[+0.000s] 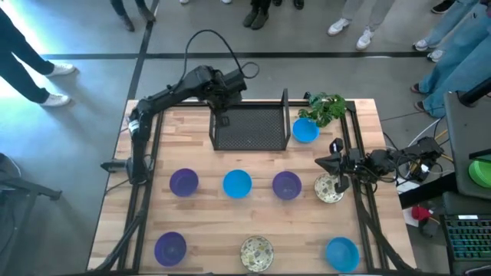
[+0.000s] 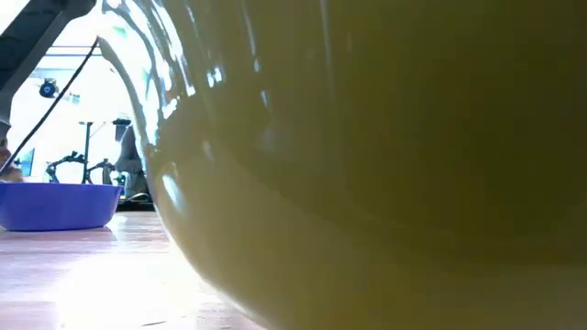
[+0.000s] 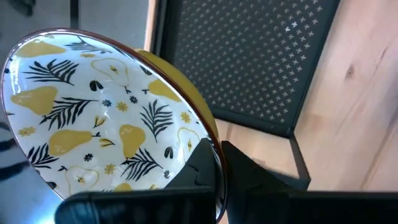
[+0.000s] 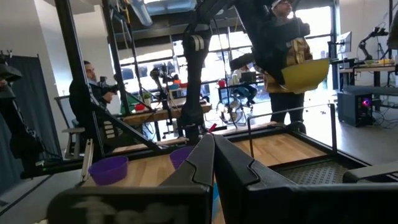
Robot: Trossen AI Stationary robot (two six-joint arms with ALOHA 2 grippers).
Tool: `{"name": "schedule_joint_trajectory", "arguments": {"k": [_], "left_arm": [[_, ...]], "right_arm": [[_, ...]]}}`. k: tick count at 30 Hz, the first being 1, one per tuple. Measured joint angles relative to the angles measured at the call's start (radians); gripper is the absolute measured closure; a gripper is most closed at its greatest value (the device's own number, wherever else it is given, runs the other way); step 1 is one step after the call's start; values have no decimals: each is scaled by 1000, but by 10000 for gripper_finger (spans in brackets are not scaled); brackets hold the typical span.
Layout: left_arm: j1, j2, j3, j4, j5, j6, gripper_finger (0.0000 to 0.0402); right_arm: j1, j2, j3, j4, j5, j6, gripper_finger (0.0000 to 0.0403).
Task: Pick & Place Mini bowls
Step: Put the top white bowl on the shelf
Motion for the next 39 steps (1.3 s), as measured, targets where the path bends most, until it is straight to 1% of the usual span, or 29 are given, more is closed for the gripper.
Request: {"name": "schedule_joint_trajectory", "arguments": {"k": [14,27,39], "left_arm": [[-15,142,0,78,11,97,400],[-14,228,-2,152,14,115,400],[27,301,-6,163,41,119,400]], "right_arm": [[0,0,0,0,0,2,394],[0,0,0,0,0,1,394],[0,0,0,-1,0,1,394]]}}
